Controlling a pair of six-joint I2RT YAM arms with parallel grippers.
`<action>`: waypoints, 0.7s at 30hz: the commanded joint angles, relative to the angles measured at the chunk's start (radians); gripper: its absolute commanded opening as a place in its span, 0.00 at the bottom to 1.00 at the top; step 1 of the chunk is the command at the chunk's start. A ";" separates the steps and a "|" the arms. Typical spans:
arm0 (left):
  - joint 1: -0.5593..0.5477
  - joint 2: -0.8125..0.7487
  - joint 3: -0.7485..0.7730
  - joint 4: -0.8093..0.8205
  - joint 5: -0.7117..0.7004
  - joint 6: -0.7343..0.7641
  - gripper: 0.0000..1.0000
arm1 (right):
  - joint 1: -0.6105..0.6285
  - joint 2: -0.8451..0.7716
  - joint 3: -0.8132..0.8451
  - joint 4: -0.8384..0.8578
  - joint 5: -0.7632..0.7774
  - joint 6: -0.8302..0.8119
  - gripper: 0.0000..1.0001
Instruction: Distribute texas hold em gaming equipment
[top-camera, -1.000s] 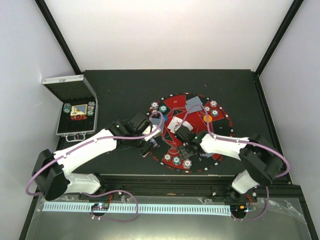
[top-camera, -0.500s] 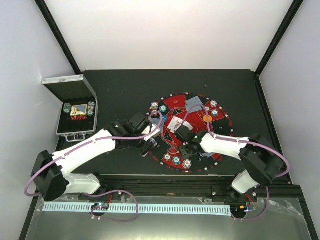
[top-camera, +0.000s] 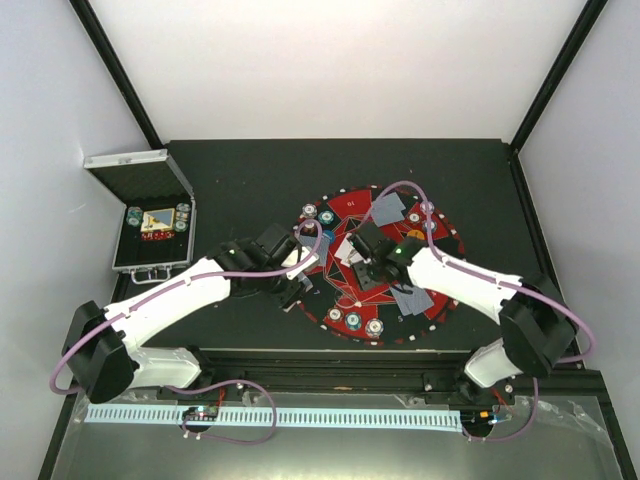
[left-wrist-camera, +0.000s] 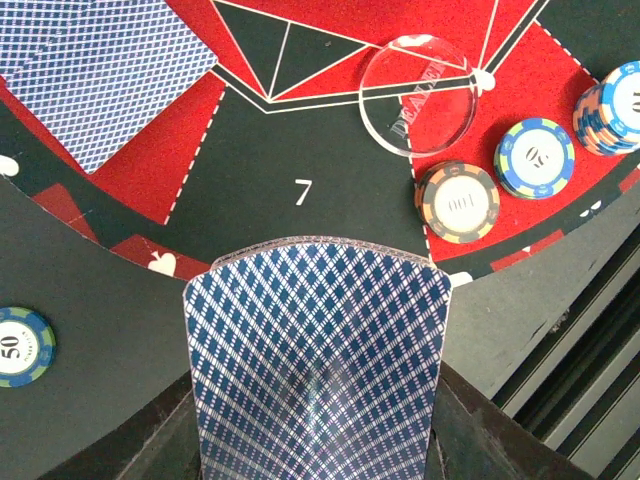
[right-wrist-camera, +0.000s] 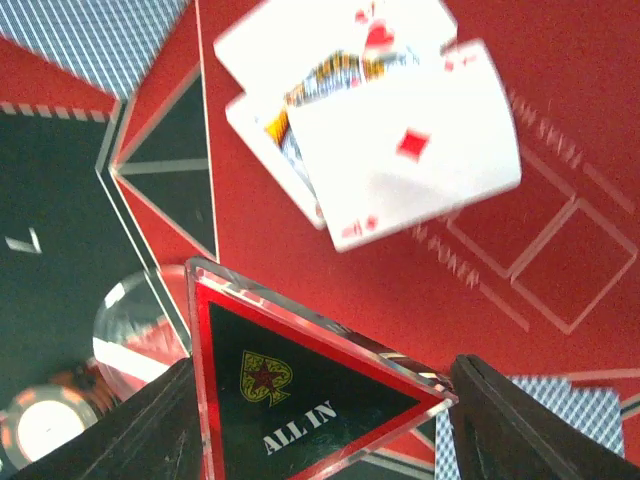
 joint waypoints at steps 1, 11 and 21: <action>0.012 0.002 0.004 0.005 0.007 -0.007 0.50 | -0.036 0.084 0.110 0.033 0.005 -0.062 0.59; 0.024 0.012 0.003 0.009 0.023 -0.004 0.50 | -0.140 0.373 0.393 0.070 -0.062 -0.140 0.59; 0.035 0.050 0.003 0.019 0.045 0.001 0.50 | -0.194 0.605 0.614 0.033 -0.107 -0.218 0.59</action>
